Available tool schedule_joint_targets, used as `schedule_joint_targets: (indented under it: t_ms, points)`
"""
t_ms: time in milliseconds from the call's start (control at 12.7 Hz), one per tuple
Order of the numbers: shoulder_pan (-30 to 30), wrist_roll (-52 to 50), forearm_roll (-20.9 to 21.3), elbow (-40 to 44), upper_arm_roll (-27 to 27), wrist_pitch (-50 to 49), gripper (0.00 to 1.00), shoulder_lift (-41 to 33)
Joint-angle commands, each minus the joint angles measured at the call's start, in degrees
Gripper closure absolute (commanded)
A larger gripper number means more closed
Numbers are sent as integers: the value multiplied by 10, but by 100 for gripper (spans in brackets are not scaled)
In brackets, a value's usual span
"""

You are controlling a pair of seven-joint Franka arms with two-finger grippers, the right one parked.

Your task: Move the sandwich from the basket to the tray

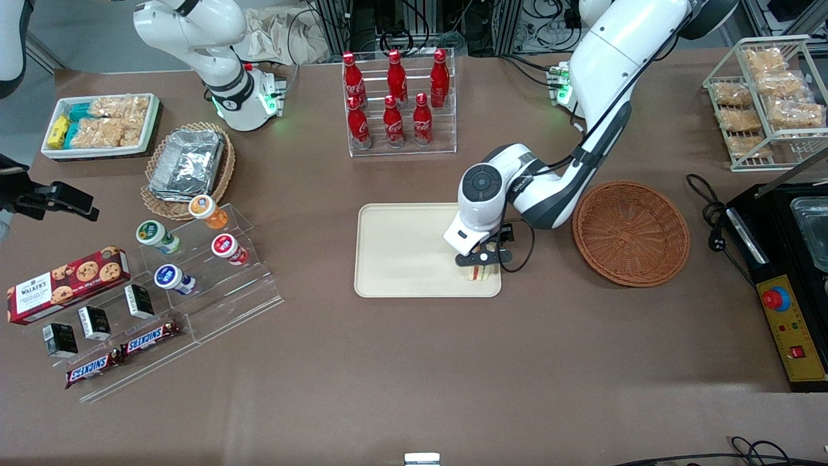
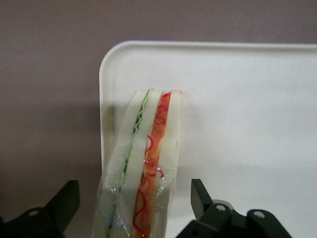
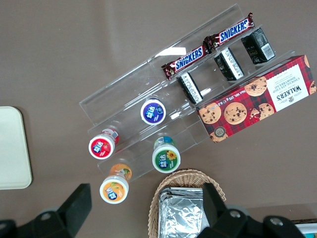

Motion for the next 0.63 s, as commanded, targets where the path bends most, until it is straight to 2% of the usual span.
schedule_joint_targets:
  t_ms: [0, 393, 550]
  points:
    - [0, -7, -24, 16, 0, -39, 0, -42]
    - [36, 0, -97, 88, 2, -174, 0, -148]
    - [36, 0, -126, 130, 29, -241, 0, -188]
